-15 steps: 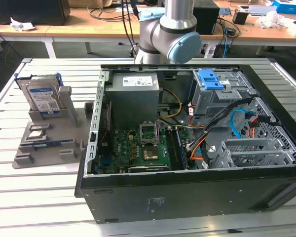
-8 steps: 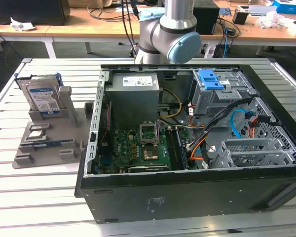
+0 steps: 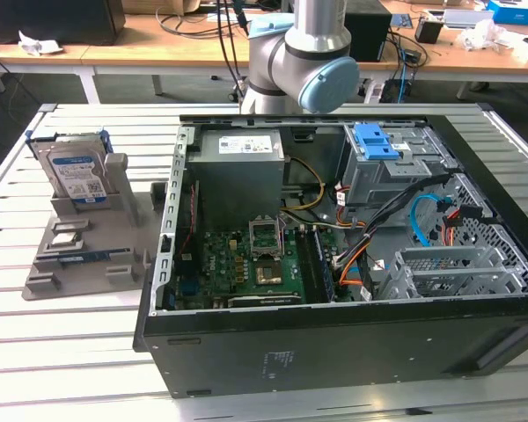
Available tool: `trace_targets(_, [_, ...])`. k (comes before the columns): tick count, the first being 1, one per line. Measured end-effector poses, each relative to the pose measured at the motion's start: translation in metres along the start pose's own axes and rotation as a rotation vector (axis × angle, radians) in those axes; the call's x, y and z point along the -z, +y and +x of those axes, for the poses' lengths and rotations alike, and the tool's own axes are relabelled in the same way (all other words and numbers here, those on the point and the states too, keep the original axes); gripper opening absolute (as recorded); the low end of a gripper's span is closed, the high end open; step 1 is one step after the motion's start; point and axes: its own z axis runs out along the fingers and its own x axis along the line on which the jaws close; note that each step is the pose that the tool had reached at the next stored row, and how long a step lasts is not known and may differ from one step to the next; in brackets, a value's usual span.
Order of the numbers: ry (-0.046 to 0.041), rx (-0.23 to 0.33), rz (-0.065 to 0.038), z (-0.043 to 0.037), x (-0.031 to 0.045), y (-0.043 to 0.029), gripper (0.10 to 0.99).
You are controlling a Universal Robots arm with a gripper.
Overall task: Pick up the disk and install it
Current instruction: 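Pick up the disk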
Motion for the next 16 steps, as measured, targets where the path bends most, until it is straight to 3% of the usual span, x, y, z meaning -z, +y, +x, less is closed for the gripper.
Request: trace_targets(16, [-0.0055,-0.227,0.004,0.0,-0.0001,0.0,0.106])
